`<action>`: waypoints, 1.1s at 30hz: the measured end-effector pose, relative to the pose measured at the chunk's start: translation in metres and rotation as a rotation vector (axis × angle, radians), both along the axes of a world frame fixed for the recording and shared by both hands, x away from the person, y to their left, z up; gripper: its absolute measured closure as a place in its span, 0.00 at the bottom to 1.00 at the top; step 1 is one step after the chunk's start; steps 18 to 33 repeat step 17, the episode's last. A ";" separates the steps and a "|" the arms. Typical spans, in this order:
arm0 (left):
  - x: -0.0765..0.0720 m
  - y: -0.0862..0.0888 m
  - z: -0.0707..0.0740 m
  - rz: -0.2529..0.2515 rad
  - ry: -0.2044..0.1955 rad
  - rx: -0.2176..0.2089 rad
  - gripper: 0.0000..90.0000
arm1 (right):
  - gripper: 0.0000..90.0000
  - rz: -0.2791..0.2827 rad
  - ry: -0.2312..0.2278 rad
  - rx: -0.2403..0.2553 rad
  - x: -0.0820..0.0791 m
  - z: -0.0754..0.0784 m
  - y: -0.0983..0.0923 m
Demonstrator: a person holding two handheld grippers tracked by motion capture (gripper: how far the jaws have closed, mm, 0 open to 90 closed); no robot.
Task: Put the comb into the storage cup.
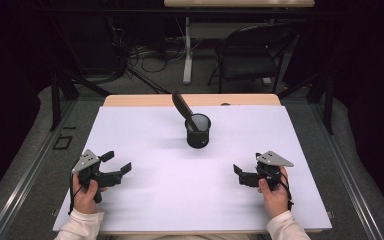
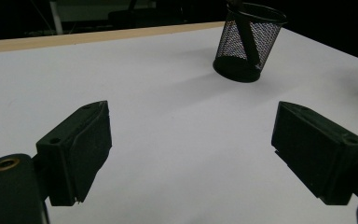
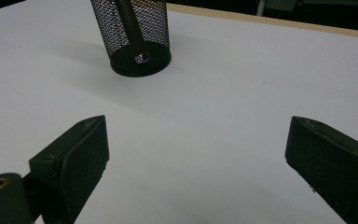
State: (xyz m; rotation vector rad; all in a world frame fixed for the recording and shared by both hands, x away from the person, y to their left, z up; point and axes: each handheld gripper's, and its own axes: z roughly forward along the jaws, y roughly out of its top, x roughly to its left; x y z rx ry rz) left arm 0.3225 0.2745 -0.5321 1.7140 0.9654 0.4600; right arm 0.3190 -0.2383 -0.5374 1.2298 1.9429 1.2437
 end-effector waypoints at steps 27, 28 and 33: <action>0.001 0.000 -0.001 -0.002 0.006 -0.003 0.14 | 0.07 -0.012 0.007 -0.001 0.002 -0.002 -0.003; 0.001 0.000 -0.001 -0.002 0.006 -0.003 0.14 | 0.07 -0.012 0.007 -0.001 0.002 -0.002 -0.003; 0.001 0.000 -0.001 -0.002 0.006 -0.003 0.14 | 0.07 -0.012 0.007 -0.001 0.002 -0.002 -0.003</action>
